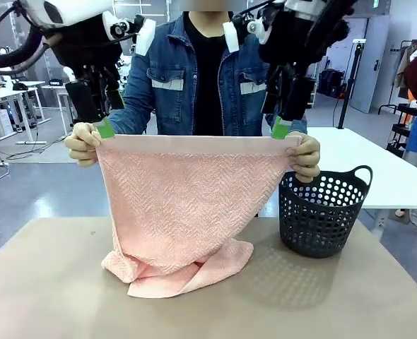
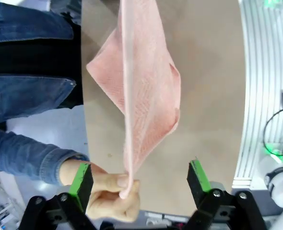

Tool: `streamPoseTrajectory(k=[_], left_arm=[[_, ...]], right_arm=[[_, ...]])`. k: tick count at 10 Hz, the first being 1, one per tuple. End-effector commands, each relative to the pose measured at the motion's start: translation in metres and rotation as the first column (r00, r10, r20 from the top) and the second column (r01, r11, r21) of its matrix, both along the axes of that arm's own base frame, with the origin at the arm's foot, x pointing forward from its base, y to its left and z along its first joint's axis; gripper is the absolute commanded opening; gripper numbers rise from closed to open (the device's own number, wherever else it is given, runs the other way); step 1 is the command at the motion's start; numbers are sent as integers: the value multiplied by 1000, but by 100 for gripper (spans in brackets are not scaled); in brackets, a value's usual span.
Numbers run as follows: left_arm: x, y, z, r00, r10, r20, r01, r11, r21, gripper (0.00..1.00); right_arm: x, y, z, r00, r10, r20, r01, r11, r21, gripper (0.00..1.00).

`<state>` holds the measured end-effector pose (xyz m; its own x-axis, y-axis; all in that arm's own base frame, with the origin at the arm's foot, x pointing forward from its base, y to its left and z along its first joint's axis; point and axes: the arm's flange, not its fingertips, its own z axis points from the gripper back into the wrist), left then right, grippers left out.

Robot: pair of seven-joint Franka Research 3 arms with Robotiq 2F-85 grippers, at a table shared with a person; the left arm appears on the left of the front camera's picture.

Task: Fold the towel.
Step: Grab the top end of the 100 cm Hotel Towel extended by the human.

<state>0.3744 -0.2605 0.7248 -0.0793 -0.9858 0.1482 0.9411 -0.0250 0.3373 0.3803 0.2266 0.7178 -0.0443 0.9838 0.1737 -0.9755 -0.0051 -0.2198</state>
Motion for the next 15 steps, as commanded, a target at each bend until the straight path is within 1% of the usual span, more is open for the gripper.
streamPoseTrajectory(k=[1, 2, 4, 5, 6, 7, 8, 9, 10, 11, 12, 13, 14, 15], left_arm=[[17, -11, 1, 999, 20, 25, -21, 999, 46, 100], [27, -14, -3, 1000, 18, 17, -19, 999, 50, 100], [35, -19, -16, 999, 19, -28, -17, 997, 73, 100], [39, -20, -22, 999, 26, -42, -22, 996, 81, 100], [43, -20, -30, 997, 38, -61, -33, 996, 87, 100], [45, -18, -38, 995, 48, -82, -41, 995, 87, 100], [47, -19, -47, 993, 56, -102, -45, 994, 102, 100], [50, -20, -55, 991, 67, -117, -53, 991, 120, 100], [53, -20, -63, 988, 73, -140, -54, 990, 131, 100], [55, -19, -68, 987, 82, -138, -61, 988, 145, 63], [56, -18, -72, 987, 97, -125, -75, 983, 164, 40], [55, -16, -74, 987, 95, -126, -74, 984, 163, 3], [53, -17, -77, 988, 82, -133, -59, 985, 164, 0], [50, -17, -79, 987, 76, -138, -53, 985, 163, 0]], right_arm=[[10, 8, -3, 998, -54, 24, 54, 998, -19, 100], [18, 9, -10, 998, -56, 19, 56, 998, -21, 100], [27, 8, -24, 996, -86, 11, 86, 995, -45, 100], [32, 9, -32, 997, -74, 25, 75, 996, -39, 100], [38, 9, -46, 999, -51, 16, 52, 997, -62, 100], [41, 9, -56, 999, -52, -4, 51, 998, -46, 100], [42, 11, -66, 997, -59, -43, 57, 997, -43, 100], [42, 12, -76, 995, -77, -60, 73, 995, -64, 100], [42, 12, -81, 994, -85, -67, 82, 995, -53, 100], [40, 13, -85, 994, -83, -64, 80, 995, -52, 92], [39, 13, -89, 995, -85, -52, 82, 995, -65, 46], [37, 13, -90, 994, -90, -55, 87, 994, -64, 33], [36, 12, -91, 994, -94, -53, 91, 994, -60, 0], [35, 11, -90, 994, -98, -47, 95, 994, -58, 0]])
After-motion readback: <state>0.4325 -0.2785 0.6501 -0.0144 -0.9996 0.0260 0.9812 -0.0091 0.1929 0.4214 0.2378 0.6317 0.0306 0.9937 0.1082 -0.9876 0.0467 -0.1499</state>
